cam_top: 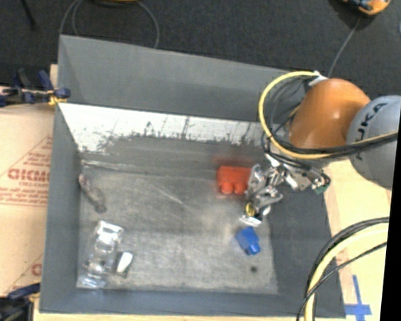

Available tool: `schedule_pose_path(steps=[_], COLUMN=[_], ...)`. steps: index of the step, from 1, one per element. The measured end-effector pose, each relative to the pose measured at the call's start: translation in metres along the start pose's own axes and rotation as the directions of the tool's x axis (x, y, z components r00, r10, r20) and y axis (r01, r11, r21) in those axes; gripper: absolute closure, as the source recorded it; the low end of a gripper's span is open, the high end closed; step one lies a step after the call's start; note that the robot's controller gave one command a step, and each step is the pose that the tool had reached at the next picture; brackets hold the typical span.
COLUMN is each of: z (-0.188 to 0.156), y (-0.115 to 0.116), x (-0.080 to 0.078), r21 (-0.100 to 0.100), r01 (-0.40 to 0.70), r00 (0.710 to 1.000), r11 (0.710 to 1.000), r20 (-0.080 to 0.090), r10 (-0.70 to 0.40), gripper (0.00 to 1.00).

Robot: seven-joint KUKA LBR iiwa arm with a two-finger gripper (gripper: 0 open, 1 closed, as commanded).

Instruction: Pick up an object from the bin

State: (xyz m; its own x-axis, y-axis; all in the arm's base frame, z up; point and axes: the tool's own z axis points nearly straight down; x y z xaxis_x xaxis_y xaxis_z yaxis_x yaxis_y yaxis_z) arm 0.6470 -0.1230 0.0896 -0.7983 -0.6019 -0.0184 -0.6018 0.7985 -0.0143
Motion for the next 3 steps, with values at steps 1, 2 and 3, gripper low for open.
schedule_pose_path(steps=[1,2,3], z=[0.007,0.012,0.007], y=[-0.001,-0.014,0.032], x=[0.015,0.013,0.073], r21=[-0.02,-0.05,-0.012], r01=[-0.001,0.039,0.246], r00=[0.999,0.998,0.969], r11=[1.0,0.998,0.969], r20=[-0.049,-0.043,0.017], r10=[0.0,-0.042,-0.245], gripper=[0.0,0.0,0.0])
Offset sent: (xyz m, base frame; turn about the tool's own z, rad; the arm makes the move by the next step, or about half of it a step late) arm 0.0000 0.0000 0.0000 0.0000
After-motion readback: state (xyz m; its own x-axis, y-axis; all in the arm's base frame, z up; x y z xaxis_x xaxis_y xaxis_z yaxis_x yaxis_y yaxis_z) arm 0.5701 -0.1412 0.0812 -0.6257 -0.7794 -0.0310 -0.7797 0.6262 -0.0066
